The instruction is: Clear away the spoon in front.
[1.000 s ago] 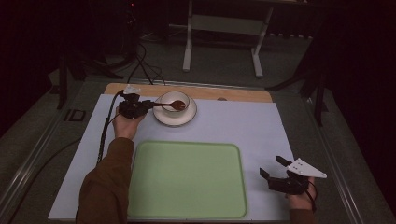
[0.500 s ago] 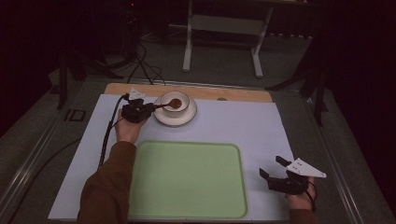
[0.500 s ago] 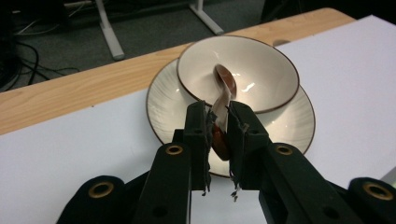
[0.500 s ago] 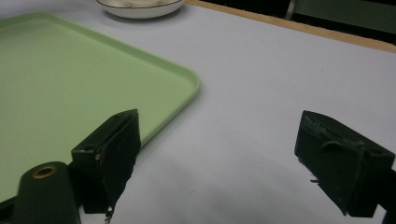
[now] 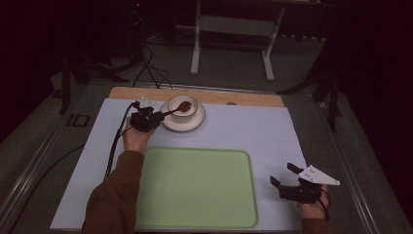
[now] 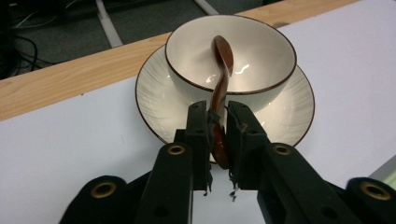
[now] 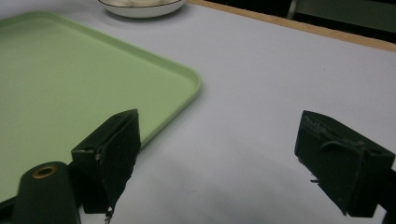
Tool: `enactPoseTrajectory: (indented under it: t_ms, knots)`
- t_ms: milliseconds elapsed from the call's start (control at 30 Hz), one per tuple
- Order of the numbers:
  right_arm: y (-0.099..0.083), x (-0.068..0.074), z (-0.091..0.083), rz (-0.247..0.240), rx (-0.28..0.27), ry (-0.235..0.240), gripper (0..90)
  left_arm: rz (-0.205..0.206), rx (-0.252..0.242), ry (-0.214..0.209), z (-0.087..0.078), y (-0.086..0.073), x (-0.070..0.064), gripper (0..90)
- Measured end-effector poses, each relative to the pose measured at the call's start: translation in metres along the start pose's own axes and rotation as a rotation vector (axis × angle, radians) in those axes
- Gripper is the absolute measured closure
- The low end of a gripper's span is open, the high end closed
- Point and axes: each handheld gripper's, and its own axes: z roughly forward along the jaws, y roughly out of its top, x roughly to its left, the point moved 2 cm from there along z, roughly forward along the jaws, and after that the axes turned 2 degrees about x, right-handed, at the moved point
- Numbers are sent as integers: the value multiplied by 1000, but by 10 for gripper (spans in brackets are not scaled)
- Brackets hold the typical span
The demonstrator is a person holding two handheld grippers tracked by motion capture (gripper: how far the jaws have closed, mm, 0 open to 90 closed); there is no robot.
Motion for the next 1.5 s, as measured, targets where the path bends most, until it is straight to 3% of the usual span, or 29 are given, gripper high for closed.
enactPoseTrajectory:
  t_ms: [400, 800, 1100, 1500]
  knots:
    - [0, 0, 0, 1, 0, 2, 141, 12, -2, 17, 0, 0, -5, 806]
    - [0, 1, 0, -4, -2, 6, 141, 28, -30, 43, -13, 6, -11, 840]
    - [1, 1, 0, -3, -3, 7, 141, 13, -63, 68, -28, 12, -6, 841]
    - [1, 1, 0, -4, -6, 5, 141, 22, -92, 81, -55, 18, -5, 841]
